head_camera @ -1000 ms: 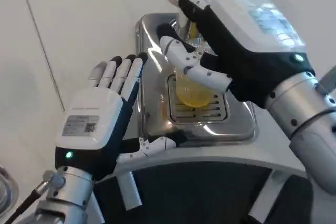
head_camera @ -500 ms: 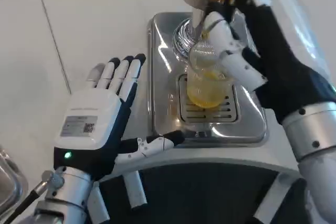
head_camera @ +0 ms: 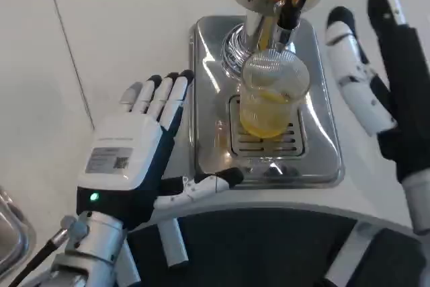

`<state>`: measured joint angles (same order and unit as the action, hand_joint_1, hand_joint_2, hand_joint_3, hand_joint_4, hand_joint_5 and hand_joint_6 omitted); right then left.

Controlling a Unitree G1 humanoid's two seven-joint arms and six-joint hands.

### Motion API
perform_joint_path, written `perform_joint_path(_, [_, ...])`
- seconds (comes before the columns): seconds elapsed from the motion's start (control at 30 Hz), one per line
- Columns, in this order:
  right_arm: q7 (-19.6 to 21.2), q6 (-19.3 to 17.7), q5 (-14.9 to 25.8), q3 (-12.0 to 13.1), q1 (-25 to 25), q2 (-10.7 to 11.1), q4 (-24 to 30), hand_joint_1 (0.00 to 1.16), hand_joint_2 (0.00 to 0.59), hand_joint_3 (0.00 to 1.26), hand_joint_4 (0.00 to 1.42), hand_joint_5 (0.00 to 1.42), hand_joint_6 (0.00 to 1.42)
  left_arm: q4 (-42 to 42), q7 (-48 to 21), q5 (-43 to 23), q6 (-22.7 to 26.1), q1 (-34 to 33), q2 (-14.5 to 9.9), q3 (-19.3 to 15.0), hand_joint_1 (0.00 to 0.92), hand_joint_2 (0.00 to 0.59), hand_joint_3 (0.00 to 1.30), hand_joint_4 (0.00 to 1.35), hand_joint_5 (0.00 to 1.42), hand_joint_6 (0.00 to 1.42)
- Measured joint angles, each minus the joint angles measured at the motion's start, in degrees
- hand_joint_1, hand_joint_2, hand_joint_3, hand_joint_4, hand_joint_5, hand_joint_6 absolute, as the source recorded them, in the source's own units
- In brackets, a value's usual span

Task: Grasp the cup under the faucet to collect the drink, then remove the cup.

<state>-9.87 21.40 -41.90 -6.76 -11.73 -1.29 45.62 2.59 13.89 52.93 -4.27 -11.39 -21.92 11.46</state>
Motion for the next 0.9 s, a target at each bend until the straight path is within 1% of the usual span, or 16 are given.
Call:
perform_joint_path(0.07, [-0.1, -1.0, 0.9, 0.8, 2.1, 1.2, 1.3, 0.17, 0.577, 0.00, 0.00, 0.00, 0.00, -0.4, 0.0, -1.1, -0.7, -0.7, 0.4, 0.1, 0.004, 0.060, 0.00, 0.00, 0.02, 0.03])
perform_joint_path(0.1, [-0.7, -2.3, 1.2, 1.5, 4.8, 3.1, 2.6, 0.21, 0.577, 0.00, 0.00, 0.00, 0.00, -0.8, 0.0, -1.9, -1.3, -1.1, 0.5, 0.3, 0.002, 0.058, 0.00, 0.00, 0.02, 0.03])
perform_joint_path(0.13, [-1.0, -2.5, 1.3, 1.7, 5.7, 3.9, 3.0, 0.22, 0.577, 0.00, 0.00, 0.00, 0.00, -1.1, 0.0, -2.5, -1.4, -1.3, 0.5, 0.3, 0.001, 0.058, 0.00, 0.00, 0.02, 0.03])
perform_joint_path(0.17, [-1.3, -2.9, 1.5, 2.0, 6.7, 4.6, 3.4, 0.26, 0.580, 0.00, 0.00, 0.00, 0.00, -1.3, 0.0, -2.9, -1.4, -1.4, 0.5, 0.4, 0.000, 0.058, 0.00, 0.00, 0.02, 0.03])
perform_joint_path(0.2, [-2.2, -3.8, 1.7, 2.5, 8.7, 6.1, 4.3, 0.27, 0.580, 0.00, 0.00, 0.00, 0.00, -1.8, 0.0, -3.4, -1.7, -1.9, 0.7, 0.5, 0.000, 0.058, 0.00, 0.00, 0.02, 0.03])
perform_joint_path(0.23, [-3.6, -5.7, 1.9, 3.0, 11.5, 9.1, 5.4, 0.28, 0.580, 0.00, 0.00, 0.00, 0.00, -2.4, 0.0, -4.4, -1.8, -2.7, 0.8, 0.5, 0.000, 0.058, 0.00, 0.00, 0.02, 0.03])
perform_joint_path(0.3, [-4.4, -7.3, 1.9, 3.5, 13.8, 11.0, 6.4, 0.31, 0.565, 0.00, 0.00, 0.00, 0.00, -3.0, 0.0, -5.4, -2.0, -3.4, 1.0, 0.6, 0.003, 0.057, 0.00, 0.00, 0.02, 0.03])
perform_joint_path(0.33, [-4.7, -9.3, 1.9, 4.0, 16.2, 12.7, 7.6, 0.31, 0.566, 0.00, 0.00, 0.00, 0.00, -3.8, 0.0, -6.0, -2.4, -4.1, 1.2, 0.7, 0.016, 0.054, 0.00, 0.00, 0.02, 0.04])
perform_joint_path(0.37, [-4.9, -10.5, 1.9, 4.2, 17.7, 13.6, 8.6, 0.31, 0.566, 0.00, 0.00, 0.00, 0.00, -4.3, 0.0, -6.6, -2.5, -4.8, 1.3, 0.8, 0.031, 0.052, 0.00, 0.00, 0.03, 0.04])
perform_joint_path(0.47, [-4.9, -13.1, 1.8, 6.2, 23.6, 14.2, 11.7, 0.32, 0.567, 0.00, 0.00, 0.00, 0.00, -6.1, 0.6, -7.7, -3.8, -6.4, 1.9, 1.1, 0.066, 0.050, 0.00, 0.00, 0.05, 0.05])
perform_joint_path(0.53, [-4.9, -14.1, 2.0, 7.3, 26.0, 14.2, 12.5, 0.34, 0.554, 0.00, 0.00, 0.00, 0.00, -7.8, 1.1, -8.4, -4.4, -7.3, 2.5, 1.1, 0.070, 0.050, 0.00, 0.00, 0.05, 0.06])
perform_joint_path(0.57, [-4.9, -16.2, 2.4, 8.7, 28.3, 14.3, 13.2, 0.34, 0.551, 0.00, 0.00, 0.00, 0.00, -9.3, 1.4, -9.7, -4.9, -7.9, 3.1, 1.1, 0.086, 0.046, 0.00, 0.00, 0.06, 0.07])
perform_joint_path(0.67, [-4.9, -20.4, 3.4, 11.0, 31.8, 14.5, 13.5, 0.35, 0.548, 0.00, 0.00, 0.00, 0.00, -11.8, 1.7, -10.8, -6.0, -9.0, 3.7, 1.2, 0.126, 0.044, 0.00, 0.00, 0.09, 0.09])
perform_joint_path(0.77, [-5.0, -26.4, 5.9, 14.5, 36.1, 14.3, 13.6, 0.35, 0.544, 0.00, 0.00, 0.00, 0.00, -15.2, 2.5, -14.0, -8.8, -10.9, 5.0, 1.1, 0.144, 0.046, 0.00, 0.00, 0.10, 0.10])
perform_joint_path(0.83, [-5.2, -28.4, 7.4, 16.3, 37.9, 14.1, 13.6, 0.35, 0.540, 0.00, 0.00, 0.00, 0.00, -16.7, 3.0, -15.4, -10.5, -11.9, 5.5, 1.1, 0.156, 0.043, 0.00, 0.00, 0.11, 0.11])
perform_joint_path(0.9, [-5.7, -30.0, 8.8, 18.3, 39.6, 13.4, 13.6, 0.35, 0.524, 0.00, 0.00, 0.00, 0.00, -18.5, 4.0, -16.9, -12.6, -12.7, 6.5, 1.0, 0.181, 0.042, 0.00, 0.00, 0.14, 0.13])
